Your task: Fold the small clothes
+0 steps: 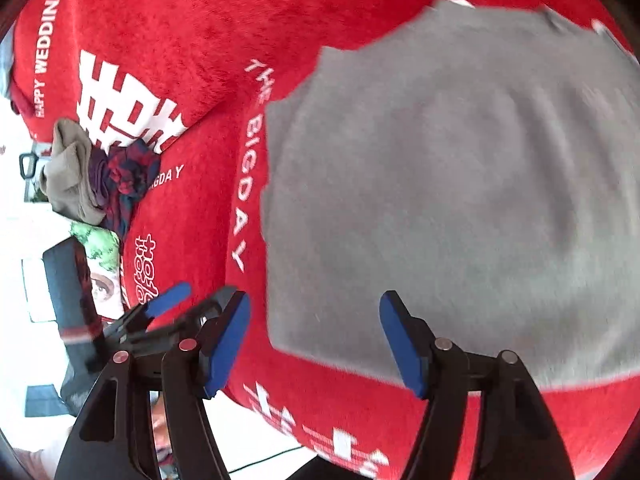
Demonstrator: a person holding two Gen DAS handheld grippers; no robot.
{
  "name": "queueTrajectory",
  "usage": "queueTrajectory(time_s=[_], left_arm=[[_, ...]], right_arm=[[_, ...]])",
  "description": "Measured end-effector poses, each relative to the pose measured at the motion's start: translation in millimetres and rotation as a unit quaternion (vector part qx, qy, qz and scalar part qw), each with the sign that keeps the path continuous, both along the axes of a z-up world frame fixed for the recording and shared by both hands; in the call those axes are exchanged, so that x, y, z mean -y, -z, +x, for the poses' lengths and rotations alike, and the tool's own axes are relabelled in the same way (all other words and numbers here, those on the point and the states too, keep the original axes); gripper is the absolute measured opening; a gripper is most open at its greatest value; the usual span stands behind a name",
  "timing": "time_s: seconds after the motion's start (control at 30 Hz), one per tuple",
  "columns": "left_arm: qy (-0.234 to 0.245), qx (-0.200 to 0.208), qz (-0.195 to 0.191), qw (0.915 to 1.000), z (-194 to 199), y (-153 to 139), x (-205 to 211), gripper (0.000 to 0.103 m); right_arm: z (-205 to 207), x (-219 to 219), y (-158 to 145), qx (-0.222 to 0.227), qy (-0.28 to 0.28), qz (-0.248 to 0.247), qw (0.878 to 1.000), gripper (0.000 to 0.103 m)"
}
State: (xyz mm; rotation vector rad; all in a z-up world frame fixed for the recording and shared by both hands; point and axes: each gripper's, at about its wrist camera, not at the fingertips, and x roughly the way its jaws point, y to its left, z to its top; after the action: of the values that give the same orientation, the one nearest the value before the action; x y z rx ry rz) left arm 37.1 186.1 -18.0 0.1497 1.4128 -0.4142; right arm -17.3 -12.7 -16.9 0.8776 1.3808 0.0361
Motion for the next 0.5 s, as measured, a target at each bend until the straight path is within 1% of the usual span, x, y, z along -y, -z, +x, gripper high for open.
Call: queueTrajectory(time_s=[0.2,0.33,0.5], left_arm=[[0.012,0.004,0.013,0.9998,-9.4,0.1,12.5,0.103],[0.02,-0.016,0.01,0.9996,-14.9,6.7,18.9,0.103],[0.016,-0.025,0.006,0.9995,-18.6,10.1,21.9,0.103]], right_arm=[[-38.5,11.7,6.9,-0.02,0.039,0.029,0.999,0.071],[-57.7,14.2,14.4,-0.031,0.059,0.05,0.997,0.071],[-78.1,19.6,28.5,-0.039,0.099,0.082,0.991,0.071]])
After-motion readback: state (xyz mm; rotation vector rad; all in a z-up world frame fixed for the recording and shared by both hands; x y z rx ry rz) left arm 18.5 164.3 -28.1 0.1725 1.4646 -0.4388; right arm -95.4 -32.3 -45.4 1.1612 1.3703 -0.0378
